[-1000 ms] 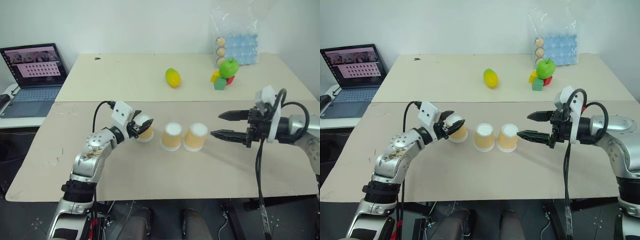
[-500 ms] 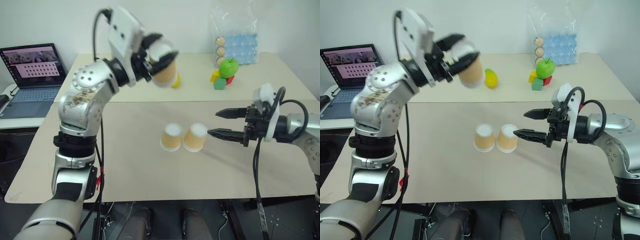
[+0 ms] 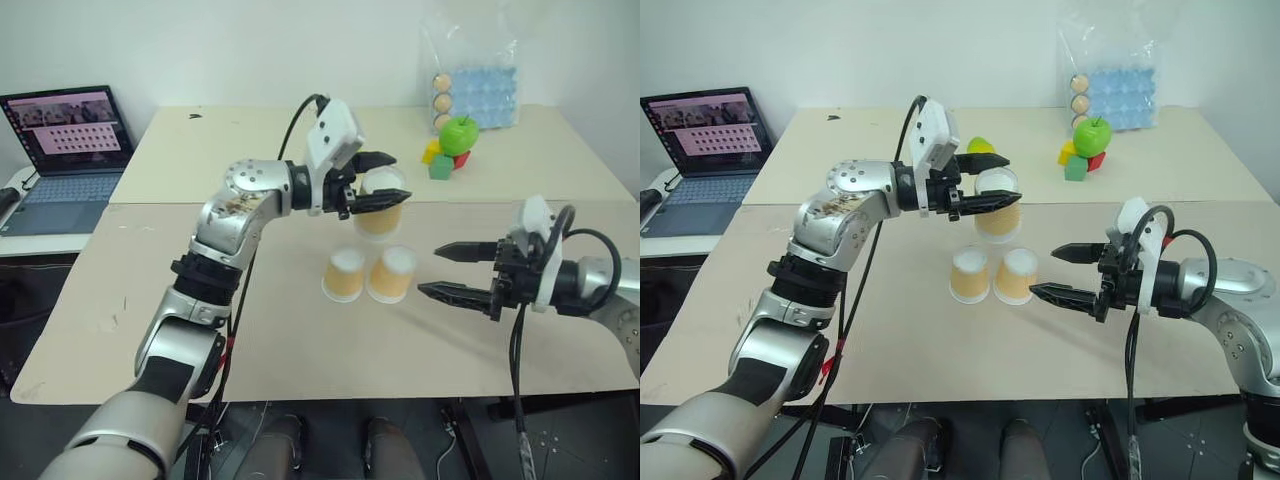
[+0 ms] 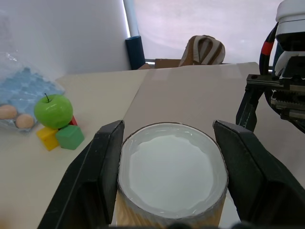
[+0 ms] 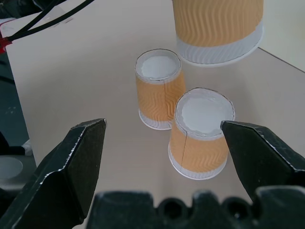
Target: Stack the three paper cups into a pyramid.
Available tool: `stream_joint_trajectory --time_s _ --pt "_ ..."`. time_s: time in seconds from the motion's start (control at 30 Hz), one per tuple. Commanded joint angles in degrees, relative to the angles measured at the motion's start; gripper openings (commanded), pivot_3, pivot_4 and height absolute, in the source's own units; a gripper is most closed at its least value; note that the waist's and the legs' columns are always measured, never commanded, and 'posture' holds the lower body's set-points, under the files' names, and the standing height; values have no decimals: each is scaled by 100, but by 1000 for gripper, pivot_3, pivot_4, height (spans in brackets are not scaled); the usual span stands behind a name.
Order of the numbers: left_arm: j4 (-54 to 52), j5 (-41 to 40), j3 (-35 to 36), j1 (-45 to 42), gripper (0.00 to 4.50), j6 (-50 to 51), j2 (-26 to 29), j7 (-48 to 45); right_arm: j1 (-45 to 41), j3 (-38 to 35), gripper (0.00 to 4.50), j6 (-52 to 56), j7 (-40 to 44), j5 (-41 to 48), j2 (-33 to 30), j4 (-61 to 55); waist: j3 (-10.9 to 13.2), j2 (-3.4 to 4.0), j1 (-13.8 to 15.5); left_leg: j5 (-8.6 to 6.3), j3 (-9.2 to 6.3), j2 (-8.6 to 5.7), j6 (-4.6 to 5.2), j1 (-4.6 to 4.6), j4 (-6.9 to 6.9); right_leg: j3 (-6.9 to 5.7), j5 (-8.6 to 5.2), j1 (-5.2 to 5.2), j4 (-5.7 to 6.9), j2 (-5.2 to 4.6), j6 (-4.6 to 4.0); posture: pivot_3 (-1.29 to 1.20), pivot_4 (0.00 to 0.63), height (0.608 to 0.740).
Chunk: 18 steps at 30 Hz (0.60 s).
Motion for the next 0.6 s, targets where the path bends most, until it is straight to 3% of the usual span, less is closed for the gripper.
stream_joint_trajectory --time_s 0.03,0.6 --pt "-6 -75 59 -320 2563 -69 -73 -270 93 -327 4500 26 -139 121 -73 -292 0 0 -1 0 0 0 0 1 0 0 0 2 0 0 1 0 150 740" --pt "-252 168 -305 186 2563 -98 39 -961 272 -472 4500 75 -480 262 -91 -412 0 0 -1 2 0 0 2 2 2 1 -1 3 2 0 1 0 150 740"
